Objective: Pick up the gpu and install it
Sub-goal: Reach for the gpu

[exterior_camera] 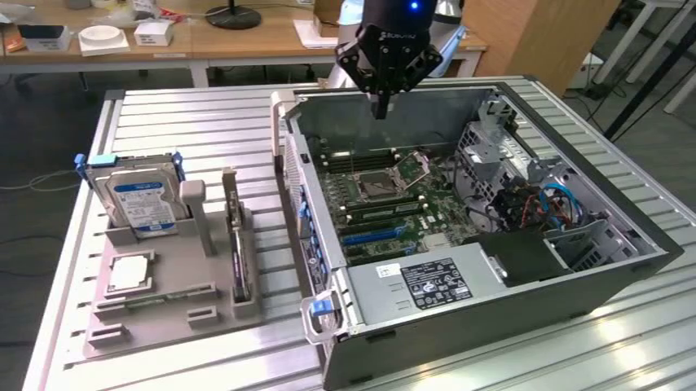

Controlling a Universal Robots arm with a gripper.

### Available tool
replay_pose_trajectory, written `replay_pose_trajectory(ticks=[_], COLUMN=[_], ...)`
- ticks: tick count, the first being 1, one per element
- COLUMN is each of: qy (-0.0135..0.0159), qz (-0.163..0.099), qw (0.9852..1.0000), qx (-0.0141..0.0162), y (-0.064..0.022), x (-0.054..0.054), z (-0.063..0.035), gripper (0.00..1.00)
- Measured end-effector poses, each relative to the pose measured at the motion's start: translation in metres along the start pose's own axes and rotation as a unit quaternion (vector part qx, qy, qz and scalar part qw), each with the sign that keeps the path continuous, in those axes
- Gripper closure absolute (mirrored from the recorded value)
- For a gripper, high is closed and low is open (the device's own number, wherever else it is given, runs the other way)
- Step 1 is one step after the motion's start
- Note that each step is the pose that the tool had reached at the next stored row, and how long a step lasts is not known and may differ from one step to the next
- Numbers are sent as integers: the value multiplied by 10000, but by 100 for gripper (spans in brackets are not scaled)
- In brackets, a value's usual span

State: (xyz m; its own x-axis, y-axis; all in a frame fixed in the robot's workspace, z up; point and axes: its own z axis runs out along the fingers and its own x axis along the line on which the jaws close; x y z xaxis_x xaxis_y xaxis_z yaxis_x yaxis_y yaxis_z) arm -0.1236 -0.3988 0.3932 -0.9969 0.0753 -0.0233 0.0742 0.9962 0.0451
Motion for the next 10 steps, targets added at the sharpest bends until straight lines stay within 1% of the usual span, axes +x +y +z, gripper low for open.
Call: replay_pose_trajectory(ticks=[10], qy=[0], qz=[0], qw=[10000], qx=[0], y=[-3], x=[33], z=[0], gripper=[89])
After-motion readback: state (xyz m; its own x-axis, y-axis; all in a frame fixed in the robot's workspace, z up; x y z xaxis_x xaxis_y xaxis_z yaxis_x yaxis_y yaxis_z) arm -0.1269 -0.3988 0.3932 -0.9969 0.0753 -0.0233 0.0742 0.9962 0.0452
